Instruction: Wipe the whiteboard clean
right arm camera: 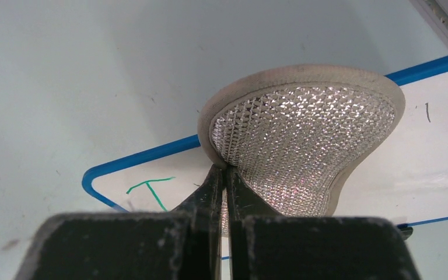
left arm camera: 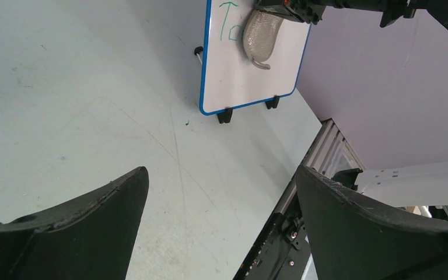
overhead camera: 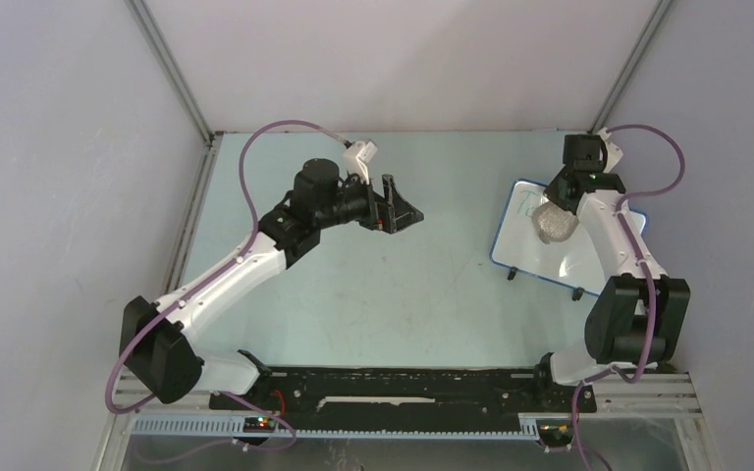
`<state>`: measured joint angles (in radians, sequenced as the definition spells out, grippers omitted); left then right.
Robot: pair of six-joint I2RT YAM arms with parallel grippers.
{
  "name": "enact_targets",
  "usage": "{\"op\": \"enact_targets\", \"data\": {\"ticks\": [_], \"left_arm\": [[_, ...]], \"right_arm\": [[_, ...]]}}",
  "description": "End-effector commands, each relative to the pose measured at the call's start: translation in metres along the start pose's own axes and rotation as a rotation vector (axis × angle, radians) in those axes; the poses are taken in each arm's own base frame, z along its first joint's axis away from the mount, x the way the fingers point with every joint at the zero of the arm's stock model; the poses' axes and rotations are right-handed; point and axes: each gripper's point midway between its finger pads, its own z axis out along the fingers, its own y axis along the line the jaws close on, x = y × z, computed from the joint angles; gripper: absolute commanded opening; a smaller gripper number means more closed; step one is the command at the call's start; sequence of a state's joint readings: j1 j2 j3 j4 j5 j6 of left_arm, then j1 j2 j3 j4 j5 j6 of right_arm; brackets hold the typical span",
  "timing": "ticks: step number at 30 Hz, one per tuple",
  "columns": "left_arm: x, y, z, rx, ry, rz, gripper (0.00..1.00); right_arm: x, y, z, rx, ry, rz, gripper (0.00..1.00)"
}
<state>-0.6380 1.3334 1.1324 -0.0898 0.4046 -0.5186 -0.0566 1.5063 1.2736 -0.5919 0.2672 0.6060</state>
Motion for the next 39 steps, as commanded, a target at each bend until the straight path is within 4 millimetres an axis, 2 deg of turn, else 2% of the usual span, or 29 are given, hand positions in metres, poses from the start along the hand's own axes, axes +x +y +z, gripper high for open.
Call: {"op": "enact_targets", "data": {"ticks": [1,7,12,18,21,24,29,33,36,39], "left_arm": [[-0.004,-0.004,0.001,0.03,-0.014,-0.002,0.98],[-0.006,-0.004,0.0,0.024,-0.022,0.005,0.98],[-0.006,-0.005,-0.001,0.029,-0.024,0.003,0.98],[-0.005,-0.006,0.0,0.037,-0.023,-0.004,0.98],[-0.006,-0.006,0.0,0.033,-0.025,-0.001,0.98],[-0.005,-0.004,0.0,0.027,-0.023,0.001,0.98],[-0.004,-0.002,0.002,0.023,-0.016,0.0,0.98],[-0.003,-0.001,0.002,0.019,-0.014,0.003,0.99],[-0.002,0.003,0.004,0.004,-0.008,0.005,0.98],[0.0,0.006,0.006,-0.005,0.003,0.007,0.99]], "right_arm": [[-0.004,-0.01,0.009,0.062,0.008,0.027,0.0],[0.029,-0.031,0.017,0.163,0.126,-0.03,0.0],[0.061,-0.044,0.007,0.192,0.17,-0.096,0.0],[0.101,-0.062,-0.002,0.172,0.22,-0.093,0.0],[0.107,-0.066,-0.008,0.164,0.237,-0.11,0.0],[0.087,-0.064,-0.024,0.134,0.179,-0.129,0.0],[0.019,-0.06,-0.057,0.013,-0.046,-0.063,0.0],[-0.026,-0.05,-0.072,-0.115,-0.168,0.003,0.0],[-0.049,-0.036,-0.076,-0.152,-0.21,0.013,0.0],[-0.059,-0.012,-0.073,-0.194,-0.209,-0.004,0.0]]}}
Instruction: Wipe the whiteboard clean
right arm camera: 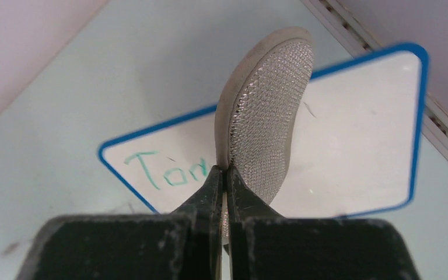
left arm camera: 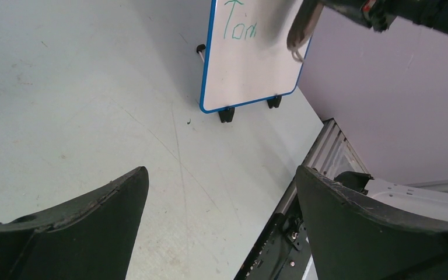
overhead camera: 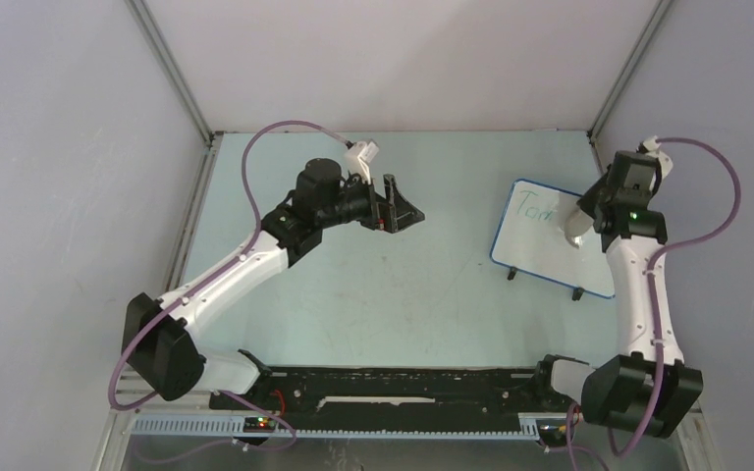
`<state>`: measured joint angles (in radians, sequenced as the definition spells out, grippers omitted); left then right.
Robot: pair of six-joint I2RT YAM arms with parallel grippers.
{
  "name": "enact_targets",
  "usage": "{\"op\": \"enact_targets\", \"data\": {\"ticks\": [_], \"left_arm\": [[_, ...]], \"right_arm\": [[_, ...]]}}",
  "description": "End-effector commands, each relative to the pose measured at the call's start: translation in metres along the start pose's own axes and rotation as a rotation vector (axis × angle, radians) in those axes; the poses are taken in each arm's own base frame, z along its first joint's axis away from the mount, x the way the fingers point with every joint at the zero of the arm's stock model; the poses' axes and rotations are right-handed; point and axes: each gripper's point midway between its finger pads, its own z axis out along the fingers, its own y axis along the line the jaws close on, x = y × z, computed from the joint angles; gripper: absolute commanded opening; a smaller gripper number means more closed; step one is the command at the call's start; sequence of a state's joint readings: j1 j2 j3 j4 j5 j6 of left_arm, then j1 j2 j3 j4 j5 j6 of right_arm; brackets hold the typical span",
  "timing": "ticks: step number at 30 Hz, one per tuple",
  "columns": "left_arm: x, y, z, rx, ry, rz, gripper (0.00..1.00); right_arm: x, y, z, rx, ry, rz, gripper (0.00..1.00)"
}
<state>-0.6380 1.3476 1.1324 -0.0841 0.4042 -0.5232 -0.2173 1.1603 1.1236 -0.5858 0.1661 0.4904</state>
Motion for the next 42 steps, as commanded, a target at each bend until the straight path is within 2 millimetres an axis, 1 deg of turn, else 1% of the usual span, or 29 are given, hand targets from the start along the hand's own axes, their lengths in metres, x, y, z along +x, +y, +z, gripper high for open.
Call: {"op": "enact_targets", "data": {"ticks": [1,4,5,8,10,14,17,20,23,25,27,29,31,33,35,38,40,42], "left_arm": [[-0.002,0.004,0.003,-0.004,-0.001,0.015,0.98],[-0.001,0.006,0.004,-0.014,0.001,0.019,0.98],[0.0,0.007,0.004,-0.018,0.003,0.021,0.98],[-0.001,0.009,0.004,-0.025,0.002,0.026,0.98],[-0.001,0.009,0.004,-0.028,0.001,0.027,0.98],[-0.001,0.008,0.003,-0.025,0.0,0.028,0.98],[-0.002,0.006,0.002,-0.017,-0.003,0.026,0.98],[-0.003,0.005,0.001,-0.015,-0.008,0.028,0.98],[-0.004,0.004,0.0,-0.011,-0.011,0.024,0.98],[-0.004,0.002,0.0,-0.005,-0.01,0.02,0.98],[-0.004,0.001,0.0,0.002,-0.01,0.017,0.98],[-0.003,0.001,0.0,0.004,-0.01,0.016,0.98],[-0.003,0.001,0.0,0.004,-0.01,0.015,0.98],[-0.003,0.001,0.001,0.004,-0.011,0.017,0.98],[-0.004,0.002,0.001,-0.001,-0.01,0.017,0.98],[-0.003,0.004,0.001,-0.009,-0.008,0.021,0.98],[-0.003,0.004,0.002,-0.011,-0.007,0.023,0.98],[-0.003,0.004,0.002,-0.012,-0.008,0.025,0.98]], "right_arm": [[-0.028,0.048,0.01,-0.123,-0.045,-0.037,0.0],[-0.027,0.064,0.023,-0.098,-0.031,-0.075,0.0],[-0.025,0.064,0.03,-0.08,-0.022,-0.076,0.0],[-0.015,0.055,0.049,0.003,0.024,-0.069,0.0],[-0.001,0.047,0.061,0.057,0.066,-0.077,0.0],[0.034,0.031,0.074,0.135,0.167,-0.088,0.0],[0.062,0.018,0.076,0.173,0.229,-0.094,0.0],[0.086,0.005,0.071,0.197,0.258,-0.104,0.0],[0.102,-0.01,0.062,0.215,0.271,-0.109,0.0],[0.106,-0.02,0.054,0.234,0.27,-0.118,0.0],[0.103,-0.03,0.046,0.255,0.259,-0.123,0.0],[0.092,-0.036,0.037,0.252,0.232,-0.113,0.0],[0.076,-0.034,0.029,0.202,0.192,-0.1,0.0],[0.059,-0.024,0.022,0.119,0.146,-0.082,0.0],[0.039,-0.009,0.014,0.044,0.084,-0.072,0.0],[0.018,0.014,0.008,-0.046,0.036,-0.052,0.0],[0.011,0.03,0.01,-0.086,0.029,-0.045,0.0],[0.008,0.047,0.017,-0.112,0.04,-0.051,0.0]]}}
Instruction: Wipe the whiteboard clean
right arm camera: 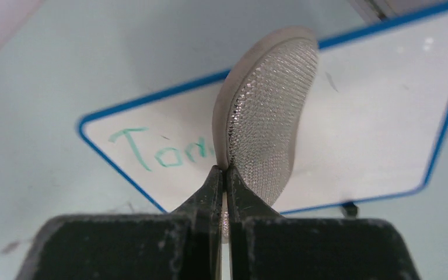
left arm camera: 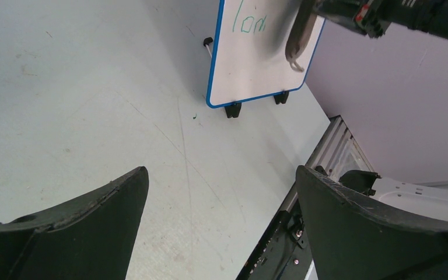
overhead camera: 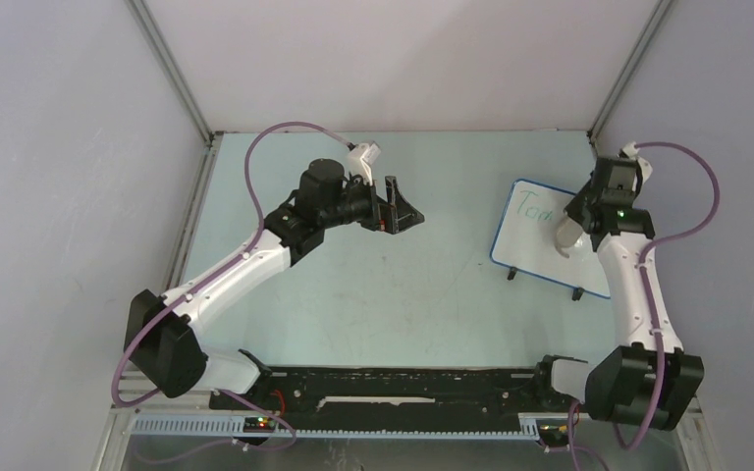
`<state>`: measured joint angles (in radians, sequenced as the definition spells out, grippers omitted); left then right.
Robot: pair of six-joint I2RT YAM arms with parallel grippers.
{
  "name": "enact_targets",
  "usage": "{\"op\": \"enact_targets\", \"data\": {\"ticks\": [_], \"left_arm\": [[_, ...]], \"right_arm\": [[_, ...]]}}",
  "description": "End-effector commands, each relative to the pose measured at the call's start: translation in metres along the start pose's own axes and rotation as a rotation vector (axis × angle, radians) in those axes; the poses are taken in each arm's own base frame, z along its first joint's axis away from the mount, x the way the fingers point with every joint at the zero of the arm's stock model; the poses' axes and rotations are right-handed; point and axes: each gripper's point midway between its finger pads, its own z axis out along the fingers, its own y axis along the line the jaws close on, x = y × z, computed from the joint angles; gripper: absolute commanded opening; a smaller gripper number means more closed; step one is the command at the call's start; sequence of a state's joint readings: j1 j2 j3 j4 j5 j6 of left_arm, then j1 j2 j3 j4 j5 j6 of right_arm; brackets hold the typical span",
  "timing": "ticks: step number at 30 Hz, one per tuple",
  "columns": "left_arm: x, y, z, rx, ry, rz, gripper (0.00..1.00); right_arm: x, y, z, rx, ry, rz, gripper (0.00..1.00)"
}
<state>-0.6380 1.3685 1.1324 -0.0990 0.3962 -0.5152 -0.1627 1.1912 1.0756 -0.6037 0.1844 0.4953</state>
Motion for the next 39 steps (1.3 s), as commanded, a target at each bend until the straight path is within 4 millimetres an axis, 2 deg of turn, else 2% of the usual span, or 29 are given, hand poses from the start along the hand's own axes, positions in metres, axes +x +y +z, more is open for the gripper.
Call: {"op": "enact_targets", "data": {"ticks": [1,4,8,13,17,22,25,28,31,35,39], "left_arm": [[-0.01,-0.003,-0.003,0.009,-0.032,0.031,0.98],[-0.008,-0.001,-0.001,0.002,-0.025,0.029,0.98],[-0.007,0.002,-0.001,-0.009,-0.021,0.033,0.98],[-0.008,0.003,-0.002,-0.019,-0.024,0.041,0.98],[-0.01,0.0,-0.003,-0.007,-0.03,0.037,0.98],[-0.011,-0.004,-0.005,0.005,-0.036,0.033,0.98],[-0.012,-0.006,-0.007,0.01,-0.041,0.034,0.98],[-0.014,-0.008,-0.009,0.014,-0.05,0.038,0.98],[-0.015,-0.011,-0.011,0.022,-0.054,0.037,0.98],[-0.015,-0.011,-0.01,0.025,-0.052,0.035,0.98],[-0.014,-0.008,-0.008,0.013,-0.049,0.037,0.98]], "right_arm": [[-0.03,0.054,0.006,-0.139,-0.044,-0.02,0.0],[-0.038,0.079,0.013,-0.145,-0.046,-0.037,0.0],[-0.033,0.081,0.035,-0.036,-0.017,-0.018,0.0],[-0.001,0.063,0.056,0.082,0.072,-0.021,0.0],[0.025,0.043,0.063,0.137,0.117,-0.047,0.0],[0.06,0.011,0.056,0.198,0.159,-0.074,0.0],[0.071,-0.009,0.045,0.231,0.169,-0.102,0.0],[0.061,-0.023,0.029,0.243,0.145,-0.101,0.0],[0.038,-0.022,0.01,0.182,0.072,-0.068,0.0],[0.005,0.004,-0.011,0.022,-0.049,-0.007,0.0],[-0.014,0.036,-0.009,-0.066,-0.062,0.022,0.0]]}}
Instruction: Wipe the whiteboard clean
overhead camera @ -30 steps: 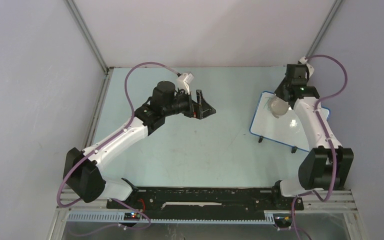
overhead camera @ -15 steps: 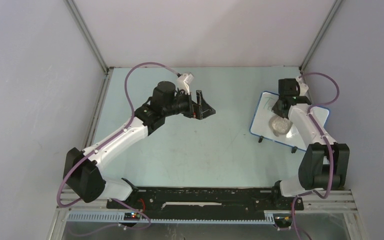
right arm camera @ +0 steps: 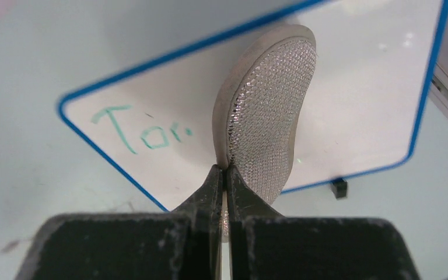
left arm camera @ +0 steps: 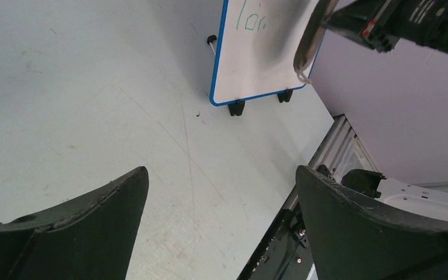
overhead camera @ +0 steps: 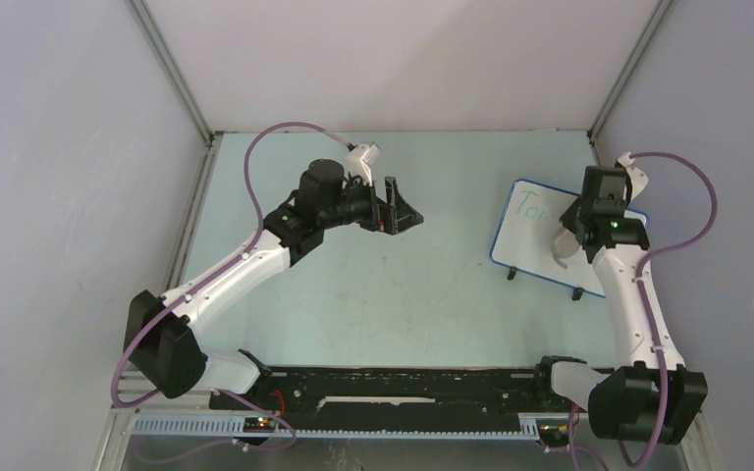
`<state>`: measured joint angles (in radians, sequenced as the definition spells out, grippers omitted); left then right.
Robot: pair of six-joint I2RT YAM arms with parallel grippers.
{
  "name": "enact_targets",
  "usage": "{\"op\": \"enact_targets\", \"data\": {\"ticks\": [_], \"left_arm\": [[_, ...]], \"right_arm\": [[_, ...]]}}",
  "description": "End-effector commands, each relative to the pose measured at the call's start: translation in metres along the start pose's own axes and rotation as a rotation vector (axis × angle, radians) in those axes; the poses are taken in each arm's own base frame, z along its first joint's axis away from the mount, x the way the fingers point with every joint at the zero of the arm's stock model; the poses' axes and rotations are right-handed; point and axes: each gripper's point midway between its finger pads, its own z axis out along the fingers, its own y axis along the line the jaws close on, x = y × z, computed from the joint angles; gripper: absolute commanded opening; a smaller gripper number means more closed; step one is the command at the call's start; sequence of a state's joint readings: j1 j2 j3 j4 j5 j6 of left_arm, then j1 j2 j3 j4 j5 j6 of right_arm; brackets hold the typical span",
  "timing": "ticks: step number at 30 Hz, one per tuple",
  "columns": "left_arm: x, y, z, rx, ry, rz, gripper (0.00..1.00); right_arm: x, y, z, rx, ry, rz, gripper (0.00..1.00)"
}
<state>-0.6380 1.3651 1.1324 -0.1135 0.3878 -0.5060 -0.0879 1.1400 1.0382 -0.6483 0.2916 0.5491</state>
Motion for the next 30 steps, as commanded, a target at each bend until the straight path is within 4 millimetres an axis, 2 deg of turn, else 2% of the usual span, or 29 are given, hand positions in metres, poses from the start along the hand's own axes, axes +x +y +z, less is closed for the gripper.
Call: {"op": "enact_targets", "data": {"ticks": [1,5,8,9,11,14,17,21,23,27,30], "left_arm": [[-0.015,-0.009,-0.007,0.022,-0.052,0.033,0.98],[-0.012,-0.005,-0.004,0.01,-0.042,0.035,0.98],[-0.012,-0.001,-0.002,-0.002,-0.037,0.036,0.98],[-0.012,-0.001,-0.002,-0.004,-0.038,0.038,0.98],[-0.012,0.0,-0.003,-0.009,-0.039,0.039,0.98],[-0.013,0.0,-0.004,-0.011,-0.042,0.041,0.98],[-0.014,-0.002,-0.005,-0.006,-0.044,0.042,0.98],[-0.015,-0.005,-0.006,0.005,-0.049,0.04,0.98],[-0.016,-0.007,-0.008,0.009,-0.054,0.042,0.98],[-0.017,-0.01,-0.01,0.022,-0.058,0.037,0.98],[-0.017,-0.012,-0.01,0.029,-0.059,0.034,0.98]], "right_arm": [[-0.033,0.047,0.003,-0.128,-0.046,0.023,0.0],[-0.043,0.081,0.015,-0.151,-0.037,-0.006,0.0],[-0.05,0.092,0.03,-0.124,-0.016,-0.006,0.0],[-0.042,0.101,0.032,-0.128,0.012,-0.023,0.0],[-0.032,0.103,0.045,-0.095,0.058,-0.03,0.0],[-0.014,0.094,0.058,-0.035,0.107,-0.04,0.0],[0.01,0.077,0.07,0.034,0.158,-0.065,0.0],[0.046,0.043,0.073,0.139,0.225,-0.11,0.0],[0.056,0.027,0.069,0.168,0.228,-0.125,0.0],[0.066,-0.001,0.056,0.175,0.236,-0.116,0.0],[0.056,-0.014,0.041,0.163,0.201,-0.097,0.0]]}}
